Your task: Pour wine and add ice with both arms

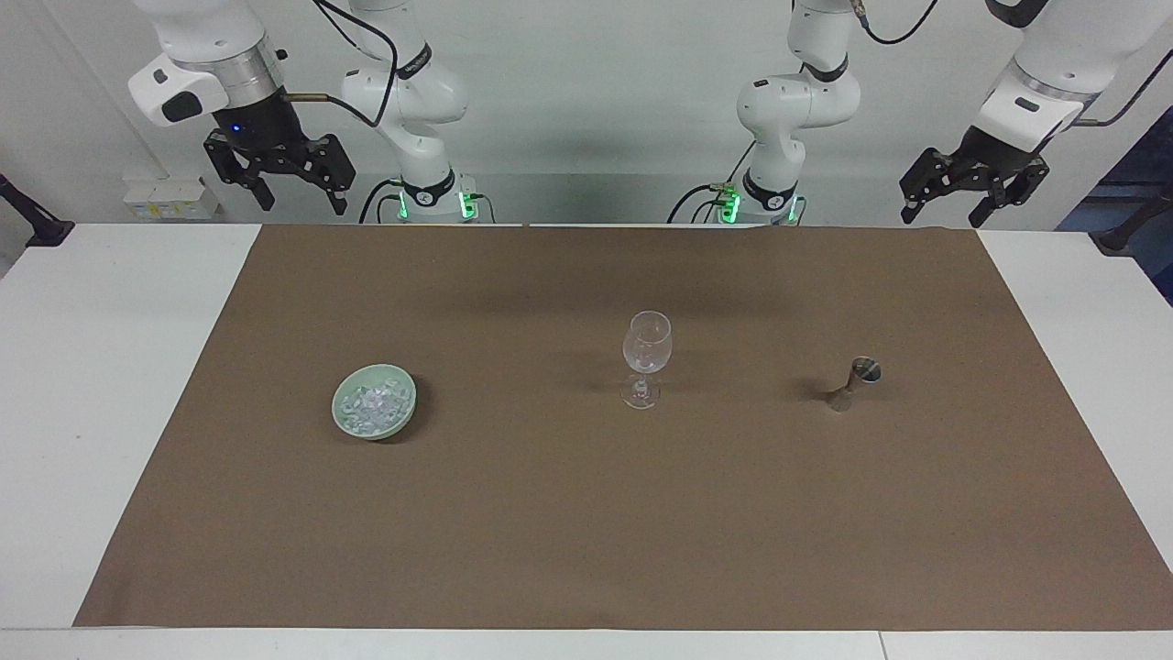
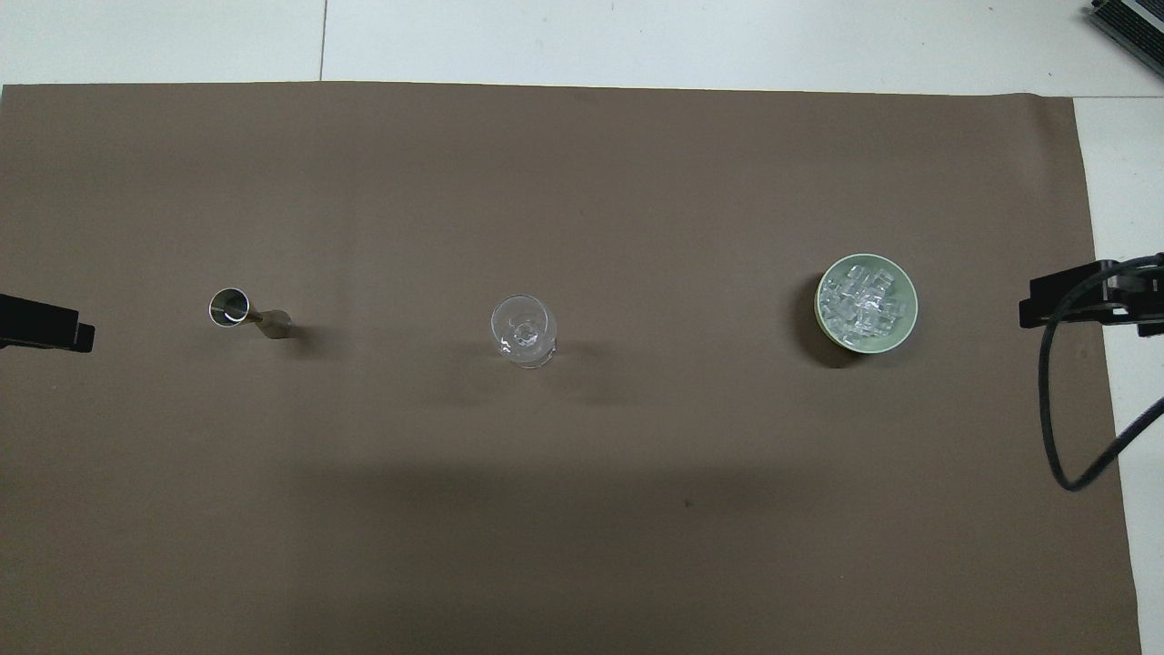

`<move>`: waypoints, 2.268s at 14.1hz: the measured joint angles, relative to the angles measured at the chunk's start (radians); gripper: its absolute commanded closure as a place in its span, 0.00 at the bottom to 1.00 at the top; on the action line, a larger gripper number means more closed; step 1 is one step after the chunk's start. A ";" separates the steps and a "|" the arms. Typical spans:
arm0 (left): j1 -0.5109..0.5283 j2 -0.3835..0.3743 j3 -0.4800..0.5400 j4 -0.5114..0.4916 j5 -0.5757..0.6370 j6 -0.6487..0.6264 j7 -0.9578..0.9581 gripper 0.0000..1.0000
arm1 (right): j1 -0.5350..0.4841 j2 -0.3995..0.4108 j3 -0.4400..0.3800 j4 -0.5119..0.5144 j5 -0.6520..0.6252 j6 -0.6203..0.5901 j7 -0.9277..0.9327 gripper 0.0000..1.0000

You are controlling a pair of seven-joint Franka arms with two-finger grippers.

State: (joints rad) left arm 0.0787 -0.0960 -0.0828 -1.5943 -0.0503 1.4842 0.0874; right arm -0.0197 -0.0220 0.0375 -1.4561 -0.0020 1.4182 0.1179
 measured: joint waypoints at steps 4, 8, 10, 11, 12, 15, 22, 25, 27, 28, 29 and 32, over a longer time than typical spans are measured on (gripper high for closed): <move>0.000 0.000 0.000 0.000 0.000 0.000 0.000 0.00 | 0.000 0.000 0.000 -0.008 0.000 0.000 0.043 0.00; 0.000 0.000 0.000 0.000 0.000 0.001 0.001 0.00 | 0.000 0.000 -0.002 -0.008 0.000 0.000 0.045 0.00; 0.000 0.000 0.000 0.000 0.000 0.001 0.007 0.00 | 0.000 0.000 -0.002 -0.008 0.000 0.000 0.045 0.00; 0.000 0.000 0.000 0.000 0.000 0.001 0.009 0.00 | 0.000 0.000 -0.002 -0.008 0.000 0.000 0.045 0.00; 0.000 0.000 0.000 0.000 0.000 0.001 0.010 0.00 | 0.000 0.000 -0.002 -0.008 0.000 0.000 0.045 0.00; 0.000 0.000 0.000 0.000 0.000 0.002 0.011 0.00 | 0.000 0.000 -0.002 -0.008 0.000 0.000 0.045 0.00; 0.006 -0.002 0.003 0.000 0.000 0.004 -0.065 0.00 | 0.000 0.000 -0.002 -0.008 0.000 0.000 0.045 0.00; 0.007 -0.002 0.003 -0.009 0.000 0.004 -0.214 0.00 | 0.000 0.000 -0.002 -0.008 0.000 0.000 0.045 0.00; 0.007 -0.001 0.004 -0.026 -0.004 0.004 -0.333 0.00 | 0.000 0.000 -0.002 -0.008 0.000 0.000 0.045 0.00; 0.007 -0.001 0.004 -0.037 -0.011 0.004 -0.412 0.00 | 0.000 0.000 -0.002 -0.008 0.000 0.000 0.045 0.00; 0.007 0.000 0.004 -0.051 -0.015 0.004 -0.472 0.00 | 0.000 0.000 -0.002 -0.008 0.000 0.000 0.045 0.00; 0.039 0.003 0.006 -0.106 -0.042 0.043 -0.614 0.00 | 0.000 0.000 -0.002 -0.008 0.000 0.000 0.045 0.00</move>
State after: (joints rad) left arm 0.1175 -0.0925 -0.0768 -1.7006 -0.0927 1.5274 -0.5262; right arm -0.0197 -0.0223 0.0359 -1.4644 -0.0020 1.4182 0.1627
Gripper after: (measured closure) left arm 0.000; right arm 0.000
